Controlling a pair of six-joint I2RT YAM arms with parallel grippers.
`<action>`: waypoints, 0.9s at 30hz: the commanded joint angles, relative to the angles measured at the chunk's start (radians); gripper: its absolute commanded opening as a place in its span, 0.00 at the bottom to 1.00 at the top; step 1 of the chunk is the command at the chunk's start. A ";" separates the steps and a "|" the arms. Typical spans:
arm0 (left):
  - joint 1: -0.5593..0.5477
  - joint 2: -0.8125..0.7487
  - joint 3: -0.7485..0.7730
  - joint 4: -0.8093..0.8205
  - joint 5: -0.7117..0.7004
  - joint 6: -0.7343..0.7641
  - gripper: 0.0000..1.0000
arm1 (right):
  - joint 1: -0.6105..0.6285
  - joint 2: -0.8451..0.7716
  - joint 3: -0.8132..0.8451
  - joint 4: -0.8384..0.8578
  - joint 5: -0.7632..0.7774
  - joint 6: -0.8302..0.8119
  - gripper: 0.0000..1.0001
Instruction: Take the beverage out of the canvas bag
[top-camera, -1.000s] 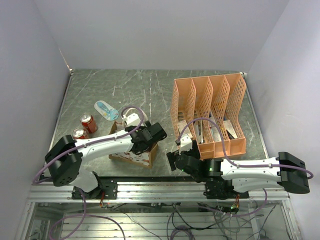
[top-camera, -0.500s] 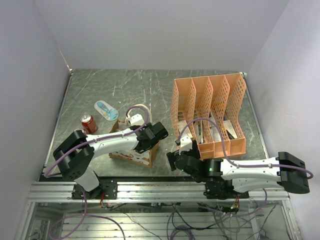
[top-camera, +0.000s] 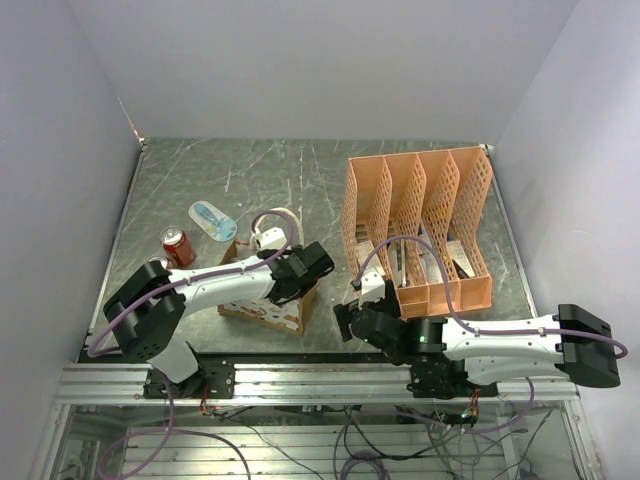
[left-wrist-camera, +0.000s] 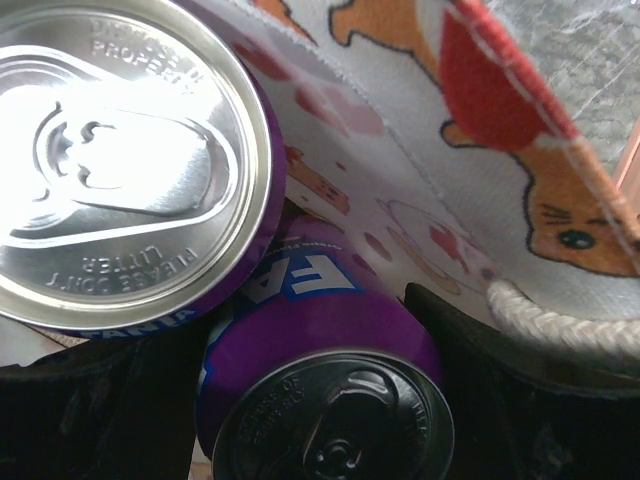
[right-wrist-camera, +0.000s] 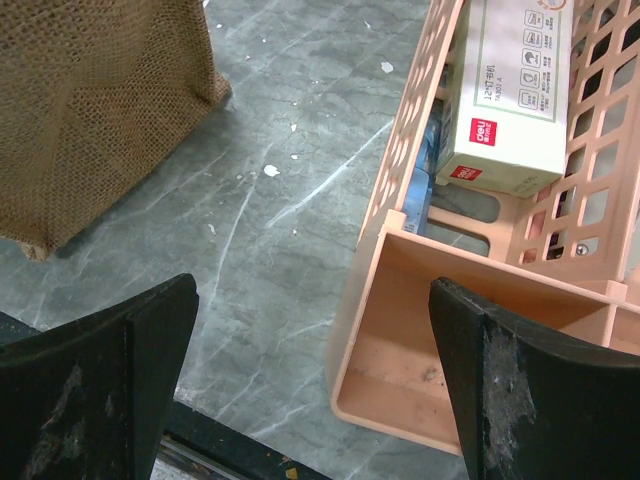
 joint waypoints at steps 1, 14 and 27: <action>0.005 -0.044 -0.015 0.065 0.038 0.025 0.54 | 0.006 -0.015 0.013 0.002 0.033 0.014 1.00; 0.004 -0.265 -0.044 0.000 0.035 0.115 0.17 | 0.009 -0.010 0.017 0.000 0.035 0.014 1.00; 0.004 -0.394 0.030 -0.105 -0.022 0.246 0.07 | 0.010 0.001 0.020 -0.004 0.039 0.018 1.00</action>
